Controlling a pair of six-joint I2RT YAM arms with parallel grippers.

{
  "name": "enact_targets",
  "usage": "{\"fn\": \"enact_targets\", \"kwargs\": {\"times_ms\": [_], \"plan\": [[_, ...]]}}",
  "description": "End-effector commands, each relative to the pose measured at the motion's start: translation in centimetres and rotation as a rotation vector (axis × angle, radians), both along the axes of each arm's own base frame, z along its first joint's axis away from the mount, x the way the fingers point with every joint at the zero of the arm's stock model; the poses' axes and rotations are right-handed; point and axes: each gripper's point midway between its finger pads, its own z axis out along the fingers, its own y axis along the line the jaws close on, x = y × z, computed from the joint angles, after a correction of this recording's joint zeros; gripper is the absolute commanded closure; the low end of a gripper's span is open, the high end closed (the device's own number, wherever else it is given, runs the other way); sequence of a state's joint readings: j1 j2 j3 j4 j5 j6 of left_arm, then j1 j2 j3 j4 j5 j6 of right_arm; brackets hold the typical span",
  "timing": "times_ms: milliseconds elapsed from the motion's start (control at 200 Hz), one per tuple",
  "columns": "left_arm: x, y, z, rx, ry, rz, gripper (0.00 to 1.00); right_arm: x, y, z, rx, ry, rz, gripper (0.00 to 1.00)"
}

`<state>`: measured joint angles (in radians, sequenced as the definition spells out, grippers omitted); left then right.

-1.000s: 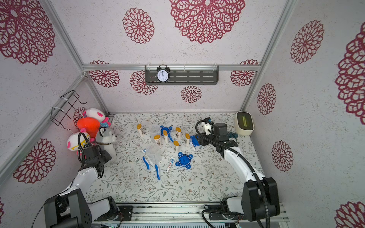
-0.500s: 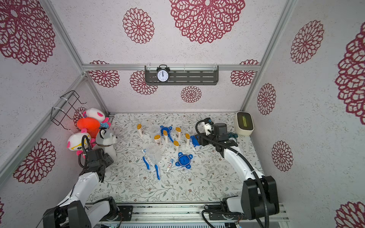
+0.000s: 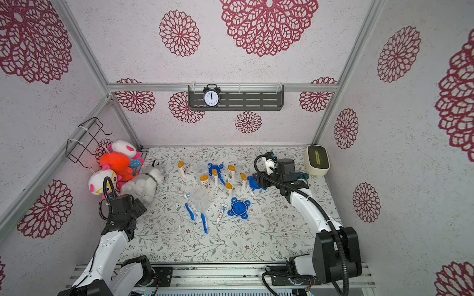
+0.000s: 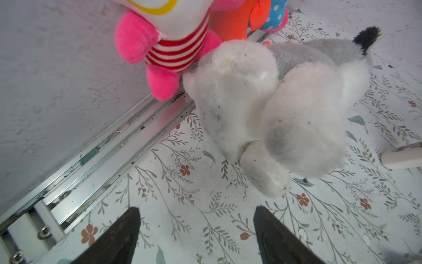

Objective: Pack away toiletry kits
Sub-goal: Place the distractor at the center of the board, then pick up the toiletry item from the center of the board.

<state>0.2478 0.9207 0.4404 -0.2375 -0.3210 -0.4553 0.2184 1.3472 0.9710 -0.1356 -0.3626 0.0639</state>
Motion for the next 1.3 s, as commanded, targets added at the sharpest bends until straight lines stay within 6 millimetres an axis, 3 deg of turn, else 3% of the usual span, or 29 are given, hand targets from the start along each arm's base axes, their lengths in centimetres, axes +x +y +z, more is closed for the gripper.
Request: {"fn": "enact_targets", "kwargs": {"times_ms": [0, 45, 65, 255, 520, 625, 841, 1056, 1296], "plan": [[1.8, -0.6, 2.8, -0.011, -0.104, -0.041, 0.16, 0.3, 0.0, 1.8, 0.027, -0.039, -0.008, 0.34], [2.4, -1.1, 3.7, -0.044, -0.156, -0.052, 0.09, 0.3, 0.0, 2.0, 0.031, -0.039, -0.013, 0.34], [2.9, -1.4, 4.1, -0.058, -0.183, -0.066, 0.0, 0.4, -0.1, 2.1, 0.032, -0.039, -0.018, 0.34], [6.4, -5.4, 8.5, 0.0, -0.264, -0.213, 0.02, 0.2, -0.2, 2.2, 0.025, -0.023, -0.046, 0.38], [11.7, -16.0, 13.6, 0.051, -0.391, -0.639, 0.01, -0.9, 1.4, 1.4, -0.052, -0.008, -0.047, 0.4], [13.1, -18.8, 13.9, 0.028, -0.385, -0.769, 0.01, -0.8, 2.3, 0.4, -0.068, 0.026, -0.043, 0.4], [15.1, -21.7, 12.5, -0.025, -0.332, -0.899, 0.0, 0.9, 4.1, -0.5, -0.075, 0.051, -0.055, 0.43], [15.3, -25.1, 11.4, -0.077, -0.297, -1.05, 0.01, 2.7, 5.2, -2.4, -0.108, 0.105, -0.073, 0.45], [15.1, -26.8, 10.8, -0.115, -0.263, -1.137, 0.01, 4.2, 6.8, -4.3, -0.137, 0.138, -0.063, 0.43]]}}
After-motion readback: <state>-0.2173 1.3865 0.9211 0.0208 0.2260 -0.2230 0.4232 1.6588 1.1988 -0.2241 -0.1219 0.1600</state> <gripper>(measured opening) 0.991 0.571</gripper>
